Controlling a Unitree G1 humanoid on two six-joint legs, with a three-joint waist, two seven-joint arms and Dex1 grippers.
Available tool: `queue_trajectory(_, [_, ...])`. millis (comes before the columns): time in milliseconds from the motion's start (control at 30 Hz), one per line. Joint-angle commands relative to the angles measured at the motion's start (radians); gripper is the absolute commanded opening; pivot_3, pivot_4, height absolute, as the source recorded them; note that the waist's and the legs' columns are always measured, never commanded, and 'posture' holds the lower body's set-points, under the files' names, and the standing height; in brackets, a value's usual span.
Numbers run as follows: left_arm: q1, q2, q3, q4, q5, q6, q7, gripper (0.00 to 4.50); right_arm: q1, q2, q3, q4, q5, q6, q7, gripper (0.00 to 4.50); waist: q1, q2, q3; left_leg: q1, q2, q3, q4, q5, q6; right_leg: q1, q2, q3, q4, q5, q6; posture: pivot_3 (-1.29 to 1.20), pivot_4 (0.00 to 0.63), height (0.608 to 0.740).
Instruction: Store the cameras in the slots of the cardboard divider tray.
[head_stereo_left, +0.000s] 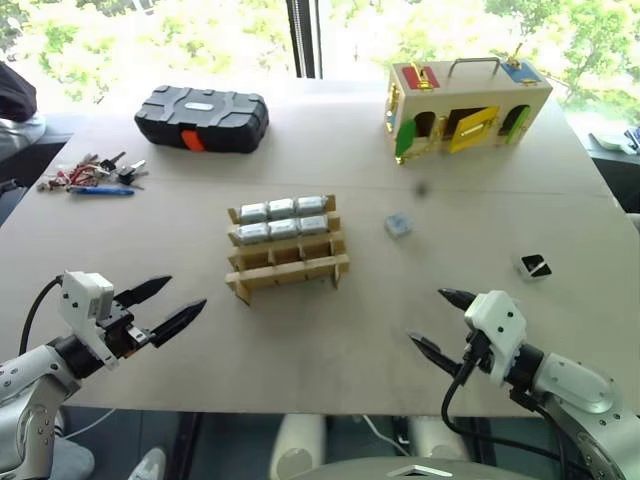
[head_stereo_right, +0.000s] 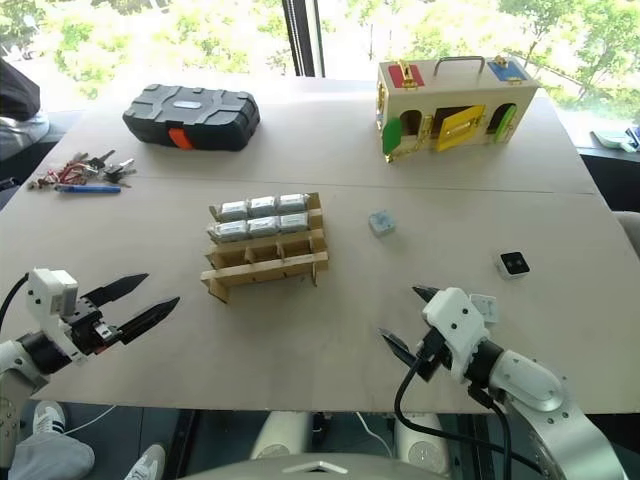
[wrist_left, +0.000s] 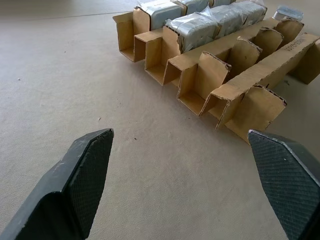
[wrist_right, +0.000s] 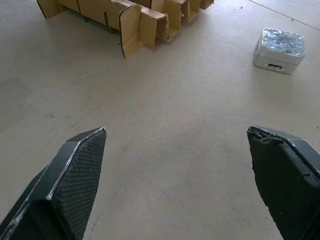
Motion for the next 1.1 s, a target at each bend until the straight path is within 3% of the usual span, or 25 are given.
queue_trajectory(33, [-0.042,0.014,0.022,-0.009,-0.039,0.019,0.003,4.46,-0.027,-0.001,-0.016,-0.054,0.012,0.006,-0.011,4.50,0.000,-0.001,0.000,0.000,0.000,0.000,0.000,0.000,0.000,0.000,0.000,0.000,0.000,0.000,0.000,0.00,0.150,0.740])
queue_trajectory(233, [-0.168,0.051,0.037,0.007,-0.173,0.164,-0.022,4.46,-0.077,-0.006,-0.082,-0.094,0.015,0.062,-0.057,4.50,0.004,-0.002,-0.001,0.000,0.006,0.007,0.002,0.000,0.000,0.000,0.001,-0.005,0.001,-0.002,0.003,0.00,0.150,0.740])
queue_trajectory(333, [-0.198,0.089,0.045,-0.024,-0.265,0.217,-0.122,4.46,-0.088,-0.016,-0.172,-0.153,0.072,0.176,-0.087,4.50,0.001,-0.002,-0.001,0.000,0.006,0.009,0.002,0.000,0.000,0.000,0.003,-0.005,0.001,0.000,0.000,0.00,0.150,0.740])
queue_trajectory(433, [-0.164,0.141,-0.009,-0.083,-0.250,0.148,-0.339,4.46,-0.040,-0.072,-0.284,-0.224,0.086,0.311,-0.095,4.50,0.001,-0.002,-0.001,0.000,0.006,0.013,0.001,0.001,0.002,-0.001,0.004,-0.005,0.001,0.000,0.000,0.00,0.150,0.740])
queue_trajectory(633, [-0.232,0.137,-0.122,-0.181,-0.270,0.138,-0.444,4.46,0.047,-0.074,-0.476,-0.228,0.194,0.544,-0.102,4.50,0.011,-0.002,-0.002,0.000,0.006,0.014,0.002,-0.001,-0.001,0.000,0.002,-0.005,0.001,0.000,0.000,0.00,0.150,0.740])
queue_trajectory(1100, [-0.368,0.137,-0.232,-0.195,-0.259,0.118,-0.488,4.46,-0.096,0.165,-0.414,-0.185,0.156,0.841,-0.383,4.50,0.000,-0.001,-0.002,0.000,0.008,0.016,0.003,0.002,0.004,-0.001,0.007,-0.004,0.002,-0.001,0.002,0.00,0.150,0.740])
